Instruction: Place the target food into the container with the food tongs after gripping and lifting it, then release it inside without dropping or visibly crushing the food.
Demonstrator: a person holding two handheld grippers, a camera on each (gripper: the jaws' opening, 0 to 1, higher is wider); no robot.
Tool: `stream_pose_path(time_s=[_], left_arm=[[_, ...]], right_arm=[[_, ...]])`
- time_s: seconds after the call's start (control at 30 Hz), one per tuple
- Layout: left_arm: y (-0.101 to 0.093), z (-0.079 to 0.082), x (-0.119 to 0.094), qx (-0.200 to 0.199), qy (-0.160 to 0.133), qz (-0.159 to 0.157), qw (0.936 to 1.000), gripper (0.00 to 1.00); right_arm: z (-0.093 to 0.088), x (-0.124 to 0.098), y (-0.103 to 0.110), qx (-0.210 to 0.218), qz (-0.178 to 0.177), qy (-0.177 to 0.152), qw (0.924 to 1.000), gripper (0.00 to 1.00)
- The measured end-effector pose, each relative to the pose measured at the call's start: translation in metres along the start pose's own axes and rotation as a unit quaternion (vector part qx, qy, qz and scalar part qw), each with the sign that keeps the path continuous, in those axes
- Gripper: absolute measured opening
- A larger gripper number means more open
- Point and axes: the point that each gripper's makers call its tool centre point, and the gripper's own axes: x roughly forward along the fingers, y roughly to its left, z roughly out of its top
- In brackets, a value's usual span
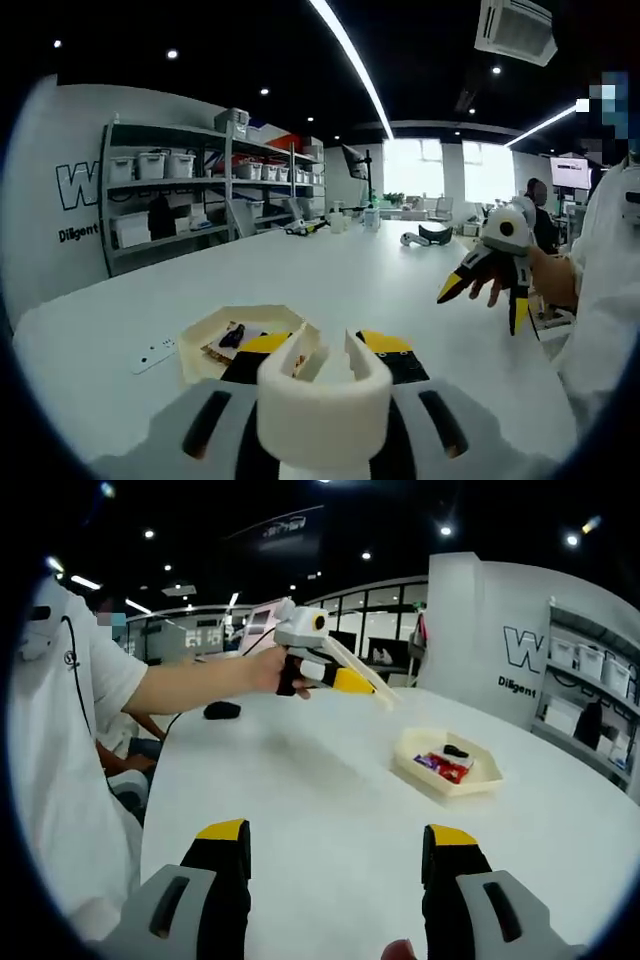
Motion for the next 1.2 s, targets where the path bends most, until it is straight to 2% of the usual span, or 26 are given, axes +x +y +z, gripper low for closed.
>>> stream_pose_path(time_s=[0.3,0.43,0.67,0.93,1.2], left_arm=[[-0.020,0.003,-0.018,0.000,-0.016,0.007,0.9998,0.22],[-0.032,0.003,-0.024,-0.006,-0.027,0.006,0.9996,0.22],[-0.055,-0.004,-0.034,-0.010,-0.031,0.004,0.9995,0.22],[-0.077,-0.007,-0.042,-0.012,-0.041,-0.006,0.9991,0.22],[-0.102,-0.019,-0.046,-0.022,-0.051,-0.016,0.9983,0.22]], right_arm=[[0.006,-0.001,0.008,-0.005,0.003,-0.007,1.0000,0.67],[0.012,-0.002,0.014,0.011,0.018,-0.027,0.9994,0.68],[0.011,-0.004,0.018,0.004,0.014,-0.023,0.9996,0.68],[0.017,-0.008,0.026,-0.003,0.017,-0.031,0.9994,0.68],[0.020,-0.011,0.030,-0.003,0.021,-0.041,0.9989,0.69]])
